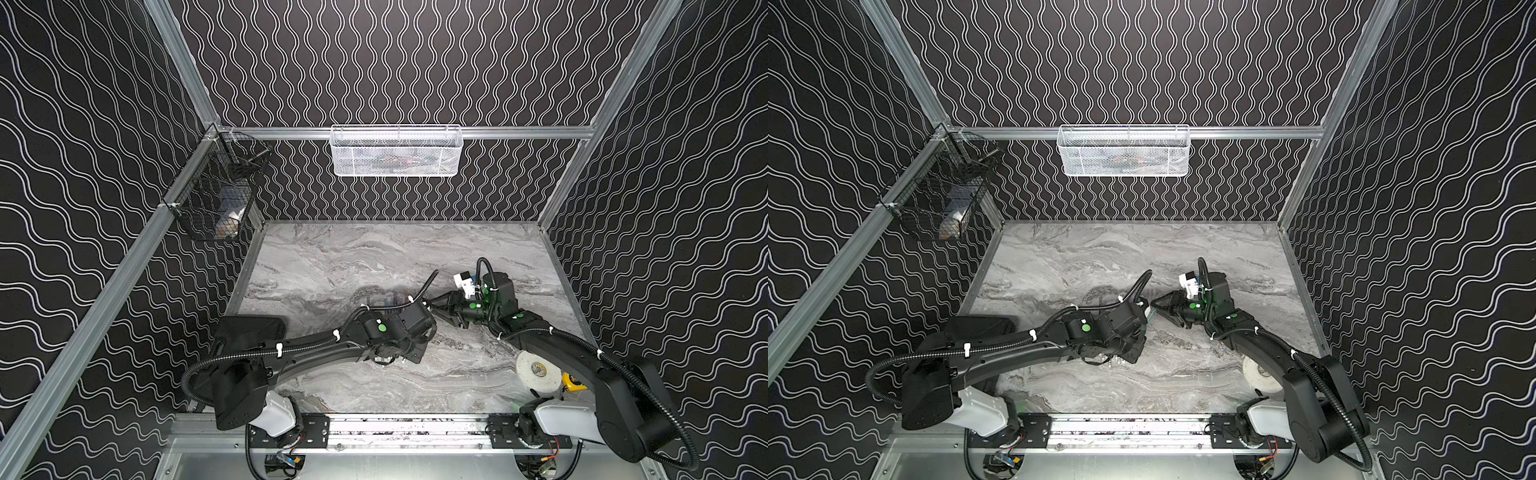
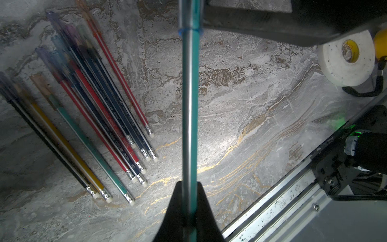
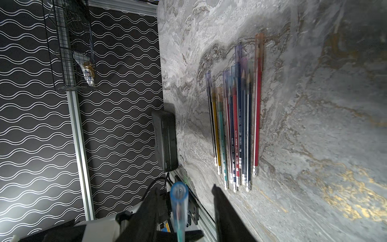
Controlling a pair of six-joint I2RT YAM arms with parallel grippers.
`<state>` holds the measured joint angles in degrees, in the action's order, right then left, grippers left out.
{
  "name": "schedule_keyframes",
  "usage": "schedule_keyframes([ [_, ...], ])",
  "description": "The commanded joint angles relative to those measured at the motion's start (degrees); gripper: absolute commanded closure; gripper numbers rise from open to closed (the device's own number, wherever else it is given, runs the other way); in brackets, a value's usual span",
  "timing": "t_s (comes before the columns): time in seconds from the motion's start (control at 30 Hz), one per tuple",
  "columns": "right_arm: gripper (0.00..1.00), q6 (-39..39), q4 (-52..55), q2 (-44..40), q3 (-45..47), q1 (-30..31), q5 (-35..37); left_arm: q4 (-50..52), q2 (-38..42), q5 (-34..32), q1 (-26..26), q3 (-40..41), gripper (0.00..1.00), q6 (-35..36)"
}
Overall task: Remove the protective cover of the pencils
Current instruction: Remove the protective sleeve from the pencil.
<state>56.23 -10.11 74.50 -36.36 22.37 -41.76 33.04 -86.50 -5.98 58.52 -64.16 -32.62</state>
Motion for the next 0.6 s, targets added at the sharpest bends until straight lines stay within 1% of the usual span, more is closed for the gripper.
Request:
schedule_keyframes([
  [0.0, 0.50, -2.4, 4.3, -1.5, -0.5, -0.3, 1.9, 0.9, 0.7, -1.1, 0.0, 0.3, 1.00, 1.6],
  [0.13, 0.50, -7.6, 12.3, -4.9, -1.9, -0.6, 5.7, -0.3, 1.7, 0.0, 0.0, 2.5, 1.00, 3.2],
  [0.23, 0.50, -9.2, 14.6, -6.3, -1.9, -0.6, 6.4, -1.4, 2.1, 1.5, 0.0, 3.9, 1.00, 4.2],
  [0.33, 0.52, -8.8, 13.8, -6.0, -1.3, -0.7, 5.1, -2.3, 2.9, 2.1, 0.0, 4.9, 1.00, 4.2],
  [0.57, 0.57, -4.6, 5.6, -2.9, 0.5, -0.6, 0.3, -2.8, 3.0, 2.7, 0.0, 5.0, 1.00, 4.2],
])
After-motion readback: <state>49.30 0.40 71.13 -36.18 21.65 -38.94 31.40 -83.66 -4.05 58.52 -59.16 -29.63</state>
